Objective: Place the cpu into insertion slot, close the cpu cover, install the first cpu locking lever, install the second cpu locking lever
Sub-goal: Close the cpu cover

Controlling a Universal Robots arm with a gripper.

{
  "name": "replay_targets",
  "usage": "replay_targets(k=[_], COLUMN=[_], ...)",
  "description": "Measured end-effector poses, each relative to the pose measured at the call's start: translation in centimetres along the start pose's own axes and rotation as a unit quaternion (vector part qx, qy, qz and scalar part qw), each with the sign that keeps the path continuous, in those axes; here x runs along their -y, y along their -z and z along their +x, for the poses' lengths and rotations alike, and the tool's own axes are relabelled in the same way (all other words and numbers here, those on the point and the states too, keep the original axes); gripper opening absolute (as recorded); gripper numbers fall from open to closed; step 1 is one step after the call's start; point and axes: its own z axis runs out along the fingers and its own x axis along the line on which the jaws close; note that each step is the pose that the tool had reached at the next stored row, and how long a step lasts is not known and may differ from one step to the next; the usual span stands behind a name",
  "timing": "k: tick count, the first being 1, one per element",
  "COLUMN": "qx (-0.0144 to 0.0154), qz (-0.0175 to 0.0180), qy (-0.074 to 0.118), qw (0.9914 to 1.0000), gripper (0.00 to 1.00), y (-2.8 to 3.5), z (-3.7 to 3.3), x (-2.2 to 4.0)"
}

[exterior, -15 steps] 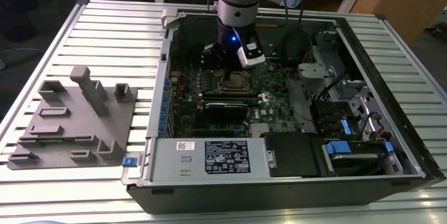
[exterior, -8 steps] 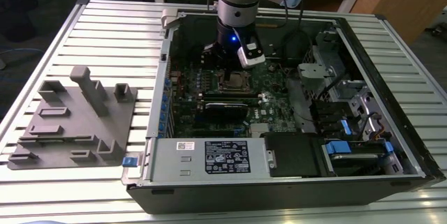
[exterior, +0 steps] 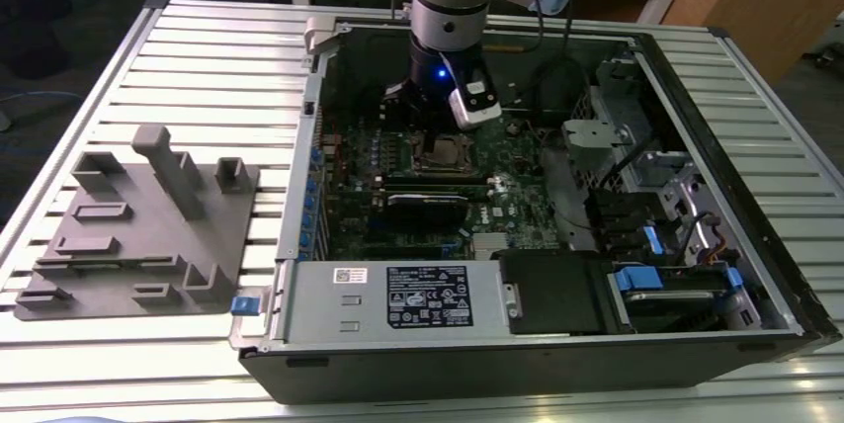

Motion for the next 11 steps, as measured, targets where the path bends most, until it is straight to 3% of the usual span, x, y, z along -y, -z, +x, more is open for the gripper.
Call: replay_targets(k=[7,11], qx=[0.0004,0.0009], qz=[0.0001,0.0], qy=[0.024,0.026], qw=[0.9997,0.99966], gripper=[0.11,0.11], y=[-0.24,-0.26], z=[0.0,0.08], x=[0.01,0.01])
